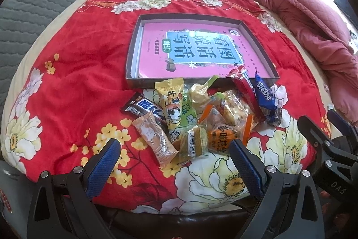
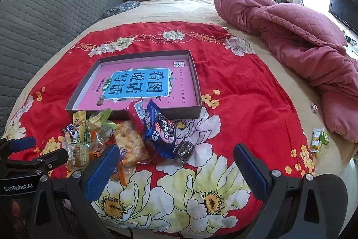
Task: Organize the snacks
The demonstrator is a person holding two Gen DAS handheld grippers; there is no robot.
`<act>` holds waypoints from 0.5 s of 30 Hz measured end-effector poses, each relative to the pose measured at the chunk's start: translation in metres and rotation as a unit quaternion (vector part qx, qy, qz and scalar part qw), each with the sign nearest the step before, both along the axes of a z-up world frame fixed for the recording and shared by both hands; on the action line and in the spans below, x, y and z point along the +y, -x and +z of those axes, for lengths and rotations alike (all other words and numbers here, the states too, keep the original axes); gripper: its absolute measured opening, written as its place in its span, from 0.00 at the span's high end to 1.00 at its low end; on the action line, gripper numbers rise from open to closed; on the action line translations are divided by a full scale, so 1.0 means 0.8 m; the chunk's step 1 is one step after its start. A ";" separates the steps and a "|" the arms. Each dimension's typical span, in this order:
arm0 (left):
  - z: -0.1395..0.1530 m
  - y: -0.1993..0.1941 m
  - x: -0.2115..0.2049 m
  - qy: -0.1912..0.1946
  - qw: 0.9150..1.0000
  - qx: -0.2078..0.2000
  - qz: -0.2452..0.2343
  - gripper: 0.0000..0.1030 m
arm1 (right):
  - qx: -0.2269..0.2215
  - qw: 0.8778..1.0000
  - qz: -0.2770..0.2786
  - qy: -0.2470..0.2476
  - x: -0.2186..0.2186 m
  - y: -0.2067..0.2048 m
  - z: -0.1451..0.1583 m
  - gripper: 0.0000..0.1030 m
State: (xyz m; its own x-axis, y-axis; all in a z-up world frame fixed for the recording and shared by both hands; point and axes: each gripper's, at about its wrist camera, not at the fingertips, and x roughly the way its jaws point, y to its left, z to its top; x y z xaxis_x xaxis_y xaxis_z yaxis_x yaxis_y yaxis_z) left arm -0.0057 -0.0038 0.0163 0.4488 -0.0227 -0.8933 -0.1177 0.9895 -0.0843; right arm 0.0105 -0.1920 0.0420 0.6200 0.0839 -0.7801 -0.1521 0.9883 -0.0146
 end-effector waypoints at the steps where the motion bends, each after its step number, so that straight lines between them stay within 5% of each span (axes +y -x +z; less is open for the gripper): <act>1: 0.001 0.000 0.000 -0.001 1.000 -0.001 0.000 0.05 | -0.002 1.000 0.001 -0.001 0.000 0.001 0.001 0.01; 15: 0.005 0.001 -0.001 -0.003 1.000 -0.006 -0.001 0.05 | -0.010 1.000 0.007 -0.003 0.001 0.004 0.006 0.01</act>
